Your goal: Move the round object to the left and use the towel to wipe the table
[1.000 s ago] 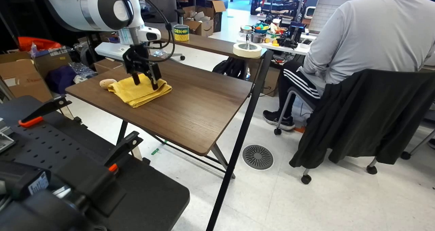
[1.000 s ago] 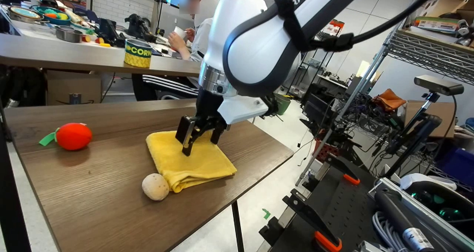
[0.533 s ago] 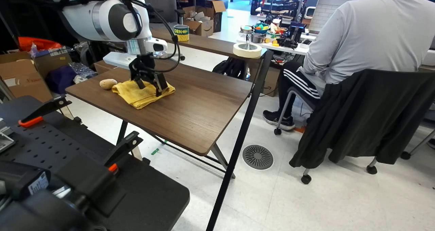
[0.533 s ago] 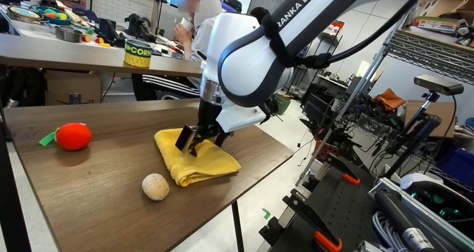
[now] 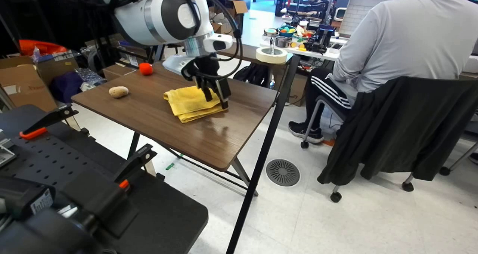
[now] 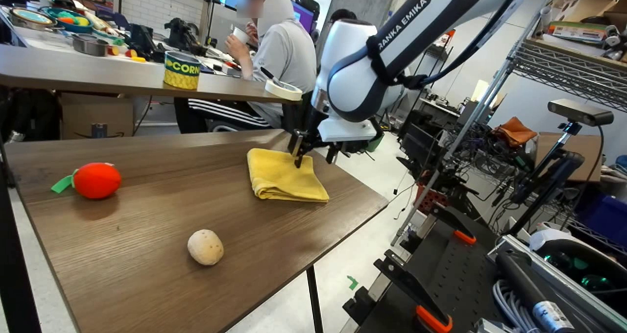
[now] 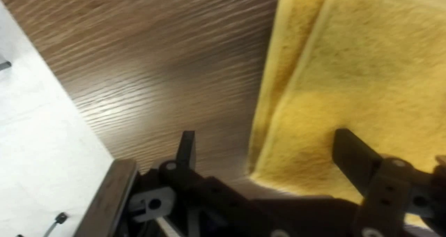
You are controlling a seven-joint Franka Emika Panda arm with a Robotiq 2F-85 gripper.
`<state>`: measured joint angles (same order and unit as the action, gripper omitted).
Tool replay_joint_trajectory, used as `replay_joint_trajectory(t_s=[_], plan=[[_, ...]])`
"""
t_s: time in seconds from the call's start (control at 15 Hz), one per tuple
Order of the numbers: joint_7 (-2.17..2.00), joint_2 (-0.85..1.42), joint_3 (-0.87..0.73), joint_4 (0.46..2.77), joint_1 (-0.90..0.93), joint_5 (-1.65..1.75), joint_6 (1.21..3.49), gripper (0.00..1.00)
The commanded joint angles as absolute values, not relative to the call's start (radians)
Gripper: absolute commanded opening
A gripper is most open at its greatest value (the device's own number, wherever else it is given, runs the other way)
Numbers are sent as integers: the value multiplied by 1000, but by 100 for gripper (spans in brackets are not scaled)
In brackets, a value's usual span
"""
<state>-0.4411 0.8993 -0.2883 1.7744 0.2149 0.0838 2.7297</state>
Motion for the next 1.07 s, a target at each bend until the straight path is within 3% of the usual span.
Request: replay_joint_trajectory(t_s=[0.0, 0.4, 1.0], plan=[[-496, 899, -312, 1759, 210, 57, 2736, 100], [-461, 788, -205, 1810, 235, 20, 2835, 100], [-492, 868, -207, 1775, 266, 29, 2689, 100]])
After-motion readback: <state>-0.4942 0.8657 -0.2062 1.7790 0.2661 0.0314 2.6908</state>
